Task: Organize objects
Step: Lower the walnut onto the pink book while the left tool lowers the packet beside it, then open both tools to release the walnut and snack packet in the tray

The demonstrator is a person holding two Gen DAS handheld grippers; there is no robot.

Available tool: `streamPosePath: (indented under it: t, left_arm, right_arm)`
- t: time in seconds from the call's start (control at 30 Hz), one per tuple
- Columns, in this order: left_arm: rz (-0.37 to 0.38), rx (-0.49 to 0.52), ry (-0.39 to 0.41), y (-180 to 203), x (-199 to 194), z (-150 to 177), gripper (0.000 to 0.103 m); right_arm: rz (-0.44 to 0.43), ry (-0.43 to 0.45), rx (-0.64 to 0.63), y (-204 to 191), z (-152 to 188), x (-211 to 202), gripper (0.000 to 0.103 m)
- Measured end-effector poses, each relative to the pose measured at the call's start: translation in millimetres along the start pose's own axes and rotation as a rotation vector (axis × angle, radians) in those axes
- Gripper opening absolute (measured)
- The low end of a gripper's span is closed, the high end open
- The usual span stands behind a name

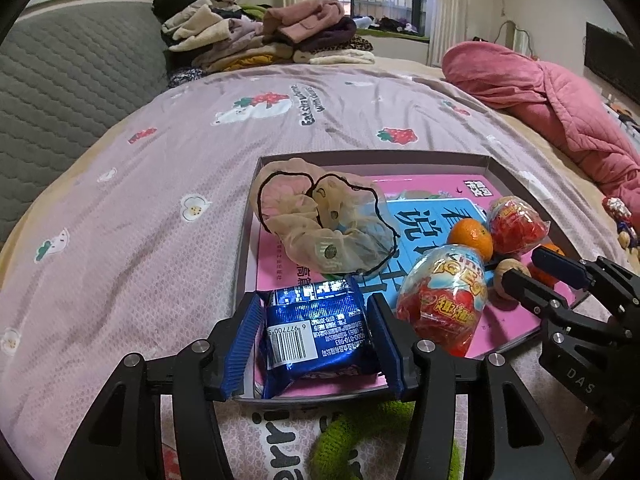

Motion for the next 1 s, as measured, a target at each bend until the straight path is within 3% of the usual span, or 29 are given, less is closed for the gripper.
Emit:
streamPosePath:
  t: [0.53, 1.0]
  left_arm:
    - [-0.009, -0.001, 0.035, -1.3, -12.4, -2.3, 0.067]
    - [-0.029, 0.025, 0.127, 2.6, -37.0, -6.7, 0.075]
  right_arm:
    - [0.002, 0.017, 0.016, 3.2, -1.1, -6.7, 0.052]
    - [-0.012, 0.072, 0.042, 8.3, -7.8, -21.4, 0.057]
Point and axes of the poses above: each gripper's, at about its wrist camera, not at the fingertips, and x roughly the way its jaws point, y to its right, z to its underside, the point moved 8 cm from there along x, roughly the way its jaws point, and after that the axes turned 10 degrees about -y, right-handed, at the moved point
